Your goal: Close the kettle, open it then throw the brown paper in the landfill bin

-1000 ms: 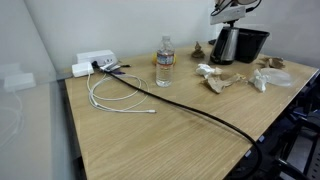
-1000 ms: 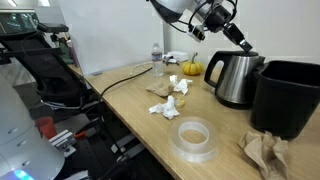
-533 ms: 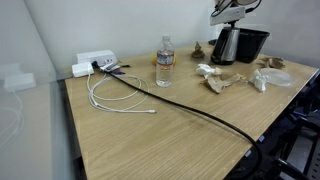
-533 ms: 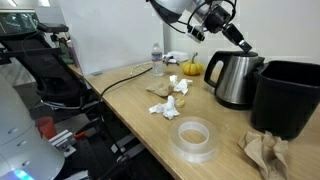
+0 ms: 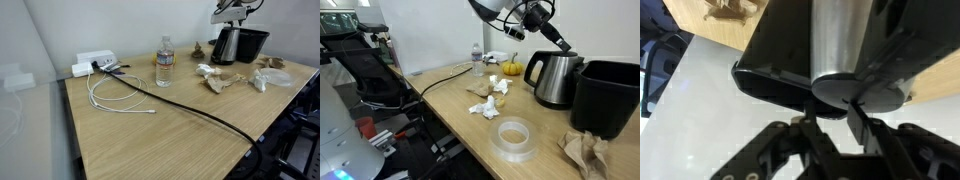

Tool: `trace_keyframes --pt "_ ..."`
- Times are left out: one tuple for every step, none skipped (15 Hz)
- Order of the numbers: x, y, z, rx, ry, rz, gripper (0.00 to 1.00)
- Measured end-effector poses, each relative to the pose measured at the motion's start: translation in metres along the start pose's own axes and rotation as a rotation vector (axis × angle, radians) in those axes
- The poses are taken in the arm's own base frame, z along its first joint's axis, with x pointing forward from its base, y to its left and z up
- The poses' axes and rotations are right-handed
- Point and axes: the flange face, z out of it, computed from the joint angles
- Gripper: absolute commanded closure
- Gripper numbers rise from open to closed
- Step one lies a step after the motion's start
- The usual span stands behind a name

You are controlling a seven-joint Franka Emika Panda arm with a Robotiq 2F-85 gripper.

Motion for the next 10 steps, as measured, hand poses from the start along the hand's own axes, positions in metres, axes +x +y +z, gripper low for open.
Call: trace_keyframes --pt "-0.001 0.003 -0.001 0.001 -0.004 0.022 0.21" --pt "-0.002 0.005 -0.003 0.002 -0.013 0.044 0.15" --pt "-0.003 0.006 -0.006 0.008 -0.023 0.064 0.07" --pt "-0.004 0.007 -0.01 0.016 -0.033 0.082 0.01" --pt "-0.005 0.007 -0.016 0.028 -0.037 0.101 0.0" --pt "-0.004 0.007 -0.022 0.039 -0.037 0.121 0.0" --pt "-0.002 0.008 -0.028 0.048 -0.036 0.14 0.0" --pt "0.001 0.01 -0.033 0.058 -0.034 0.162 0.0" --pt "0.006 0.012 -0.038 0.065 -0.032 0.182 0.0" --pt "0.011 0.014 -0.043 0.072 -0.03 0.204 0.0"
